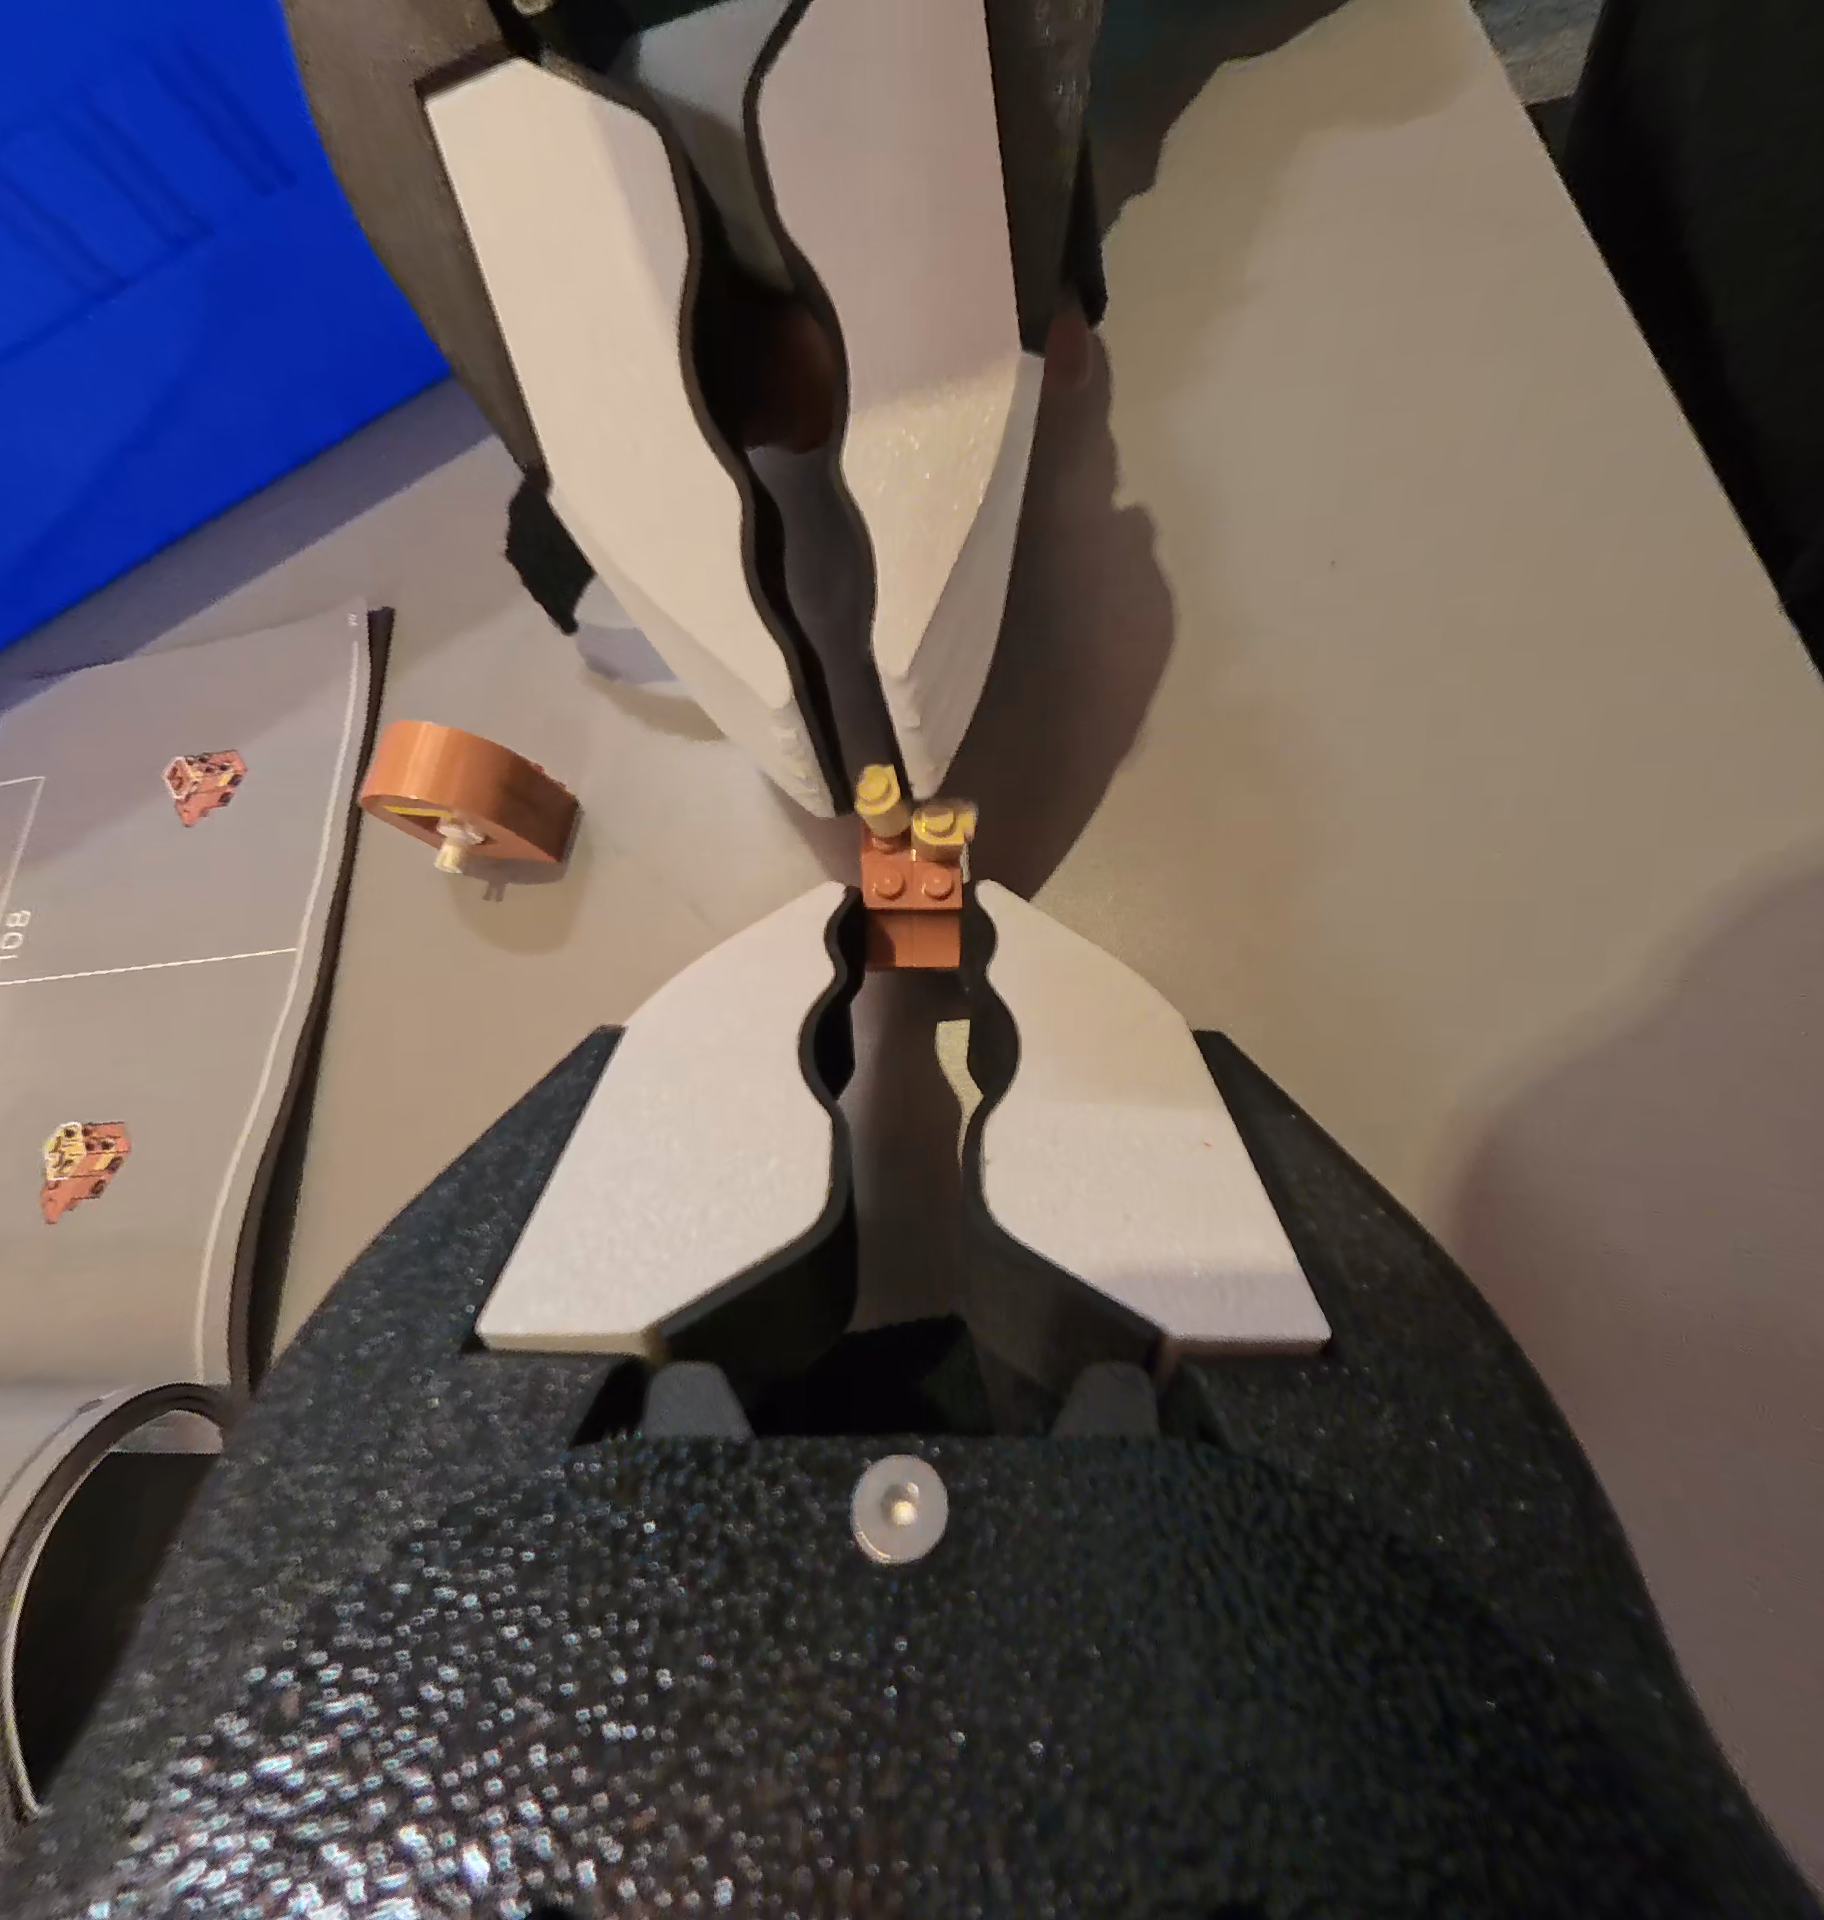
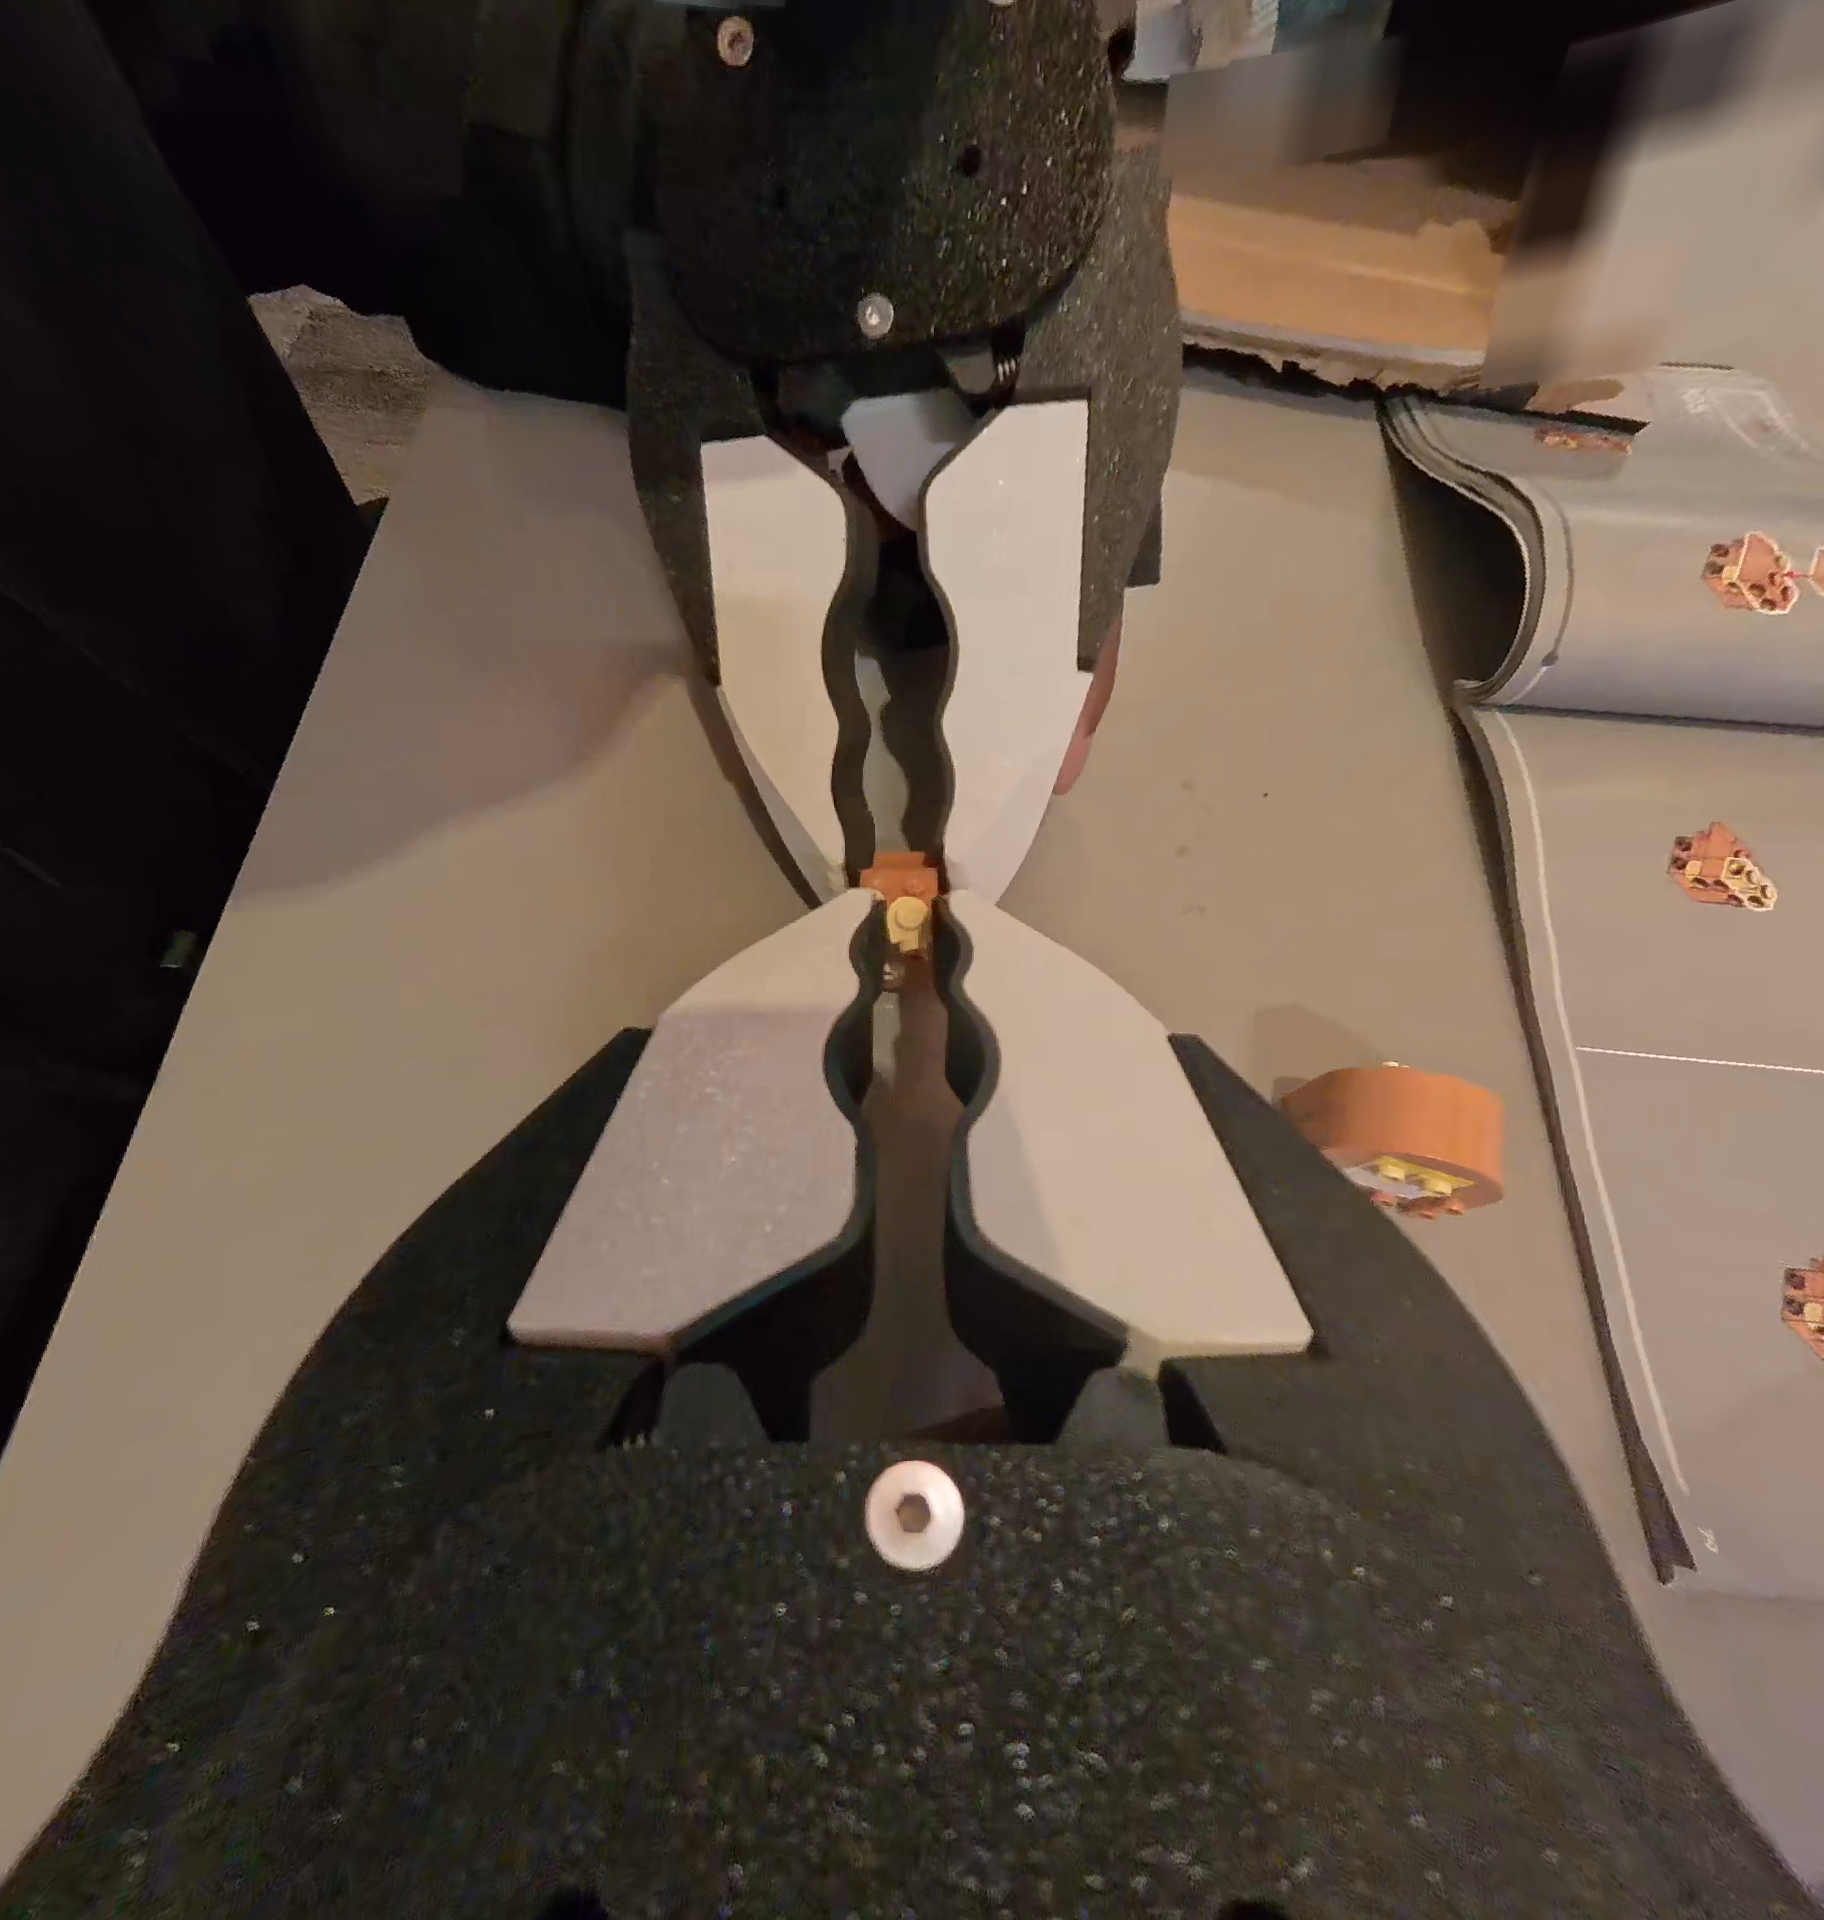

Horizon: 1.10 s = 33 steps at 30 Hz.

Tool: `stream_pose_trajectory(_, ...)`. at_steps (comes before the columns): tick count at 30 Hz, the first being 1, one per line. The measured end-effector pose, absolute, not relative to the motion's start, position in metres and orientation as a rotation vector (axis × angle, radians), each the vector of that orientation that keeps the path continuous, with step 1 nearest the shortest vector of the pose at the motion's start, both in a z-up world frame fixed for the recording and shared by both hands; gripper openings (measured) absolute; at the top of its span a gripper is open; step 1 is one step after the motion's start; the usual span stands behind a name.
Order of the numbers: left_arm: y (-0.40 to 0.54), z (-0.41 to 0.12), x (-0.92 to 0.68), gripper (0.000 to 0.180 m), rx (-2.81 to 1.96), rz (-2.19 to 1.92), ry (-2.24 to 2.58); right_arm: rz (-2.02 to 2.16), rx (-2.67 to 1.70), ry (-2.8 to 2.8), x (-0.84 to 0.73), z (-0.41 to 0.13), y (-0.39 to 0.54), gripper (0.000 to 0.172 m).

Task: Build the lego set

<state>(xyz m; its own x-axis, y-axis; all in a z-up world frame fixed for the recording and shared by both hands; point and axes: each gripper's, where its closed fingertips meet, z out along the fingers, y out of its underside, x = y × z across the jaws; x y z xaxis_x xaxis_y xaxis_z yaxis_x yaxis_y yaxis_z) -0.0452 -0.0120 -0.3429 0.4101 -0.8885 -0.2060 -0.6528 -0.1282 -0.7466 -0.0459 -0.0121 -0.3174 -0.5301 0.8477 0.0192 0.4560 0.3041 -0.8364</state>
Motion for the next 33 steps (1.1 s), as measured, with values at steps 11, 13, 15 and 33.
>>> stream_pose_trajectory(11,-0.0125,-0.3441,-0.0444,0.017,-1.858,-0.384,1.325,1.161,-1.18,-2.116,-0.0458,-0.319,-0.0135,0.008)
stream_pose_trajectory(13,-0.0122,-0.3438,-0.0447,0.017,-1.858,-0.386,1.321,1.169,-1.179,-2.118,-0.0452,-0.3187,-0.0145,0.009)
stream_pose_trajectory(15,-0.0121,-0.3436,-0.0447,0.017,-1.858,-0.387,1.319,1.164,-1.174,-2.121,-0.0451,-0.3189,-0.0155,0.011)
stream_pose_trajectory(33,-0.012,-0.3369,-0.0459,0.017,-1.848,-0.451,1.277,1.076,-1.003,-2.084,-0.0457,-0.3107,-0.0079,0.019)
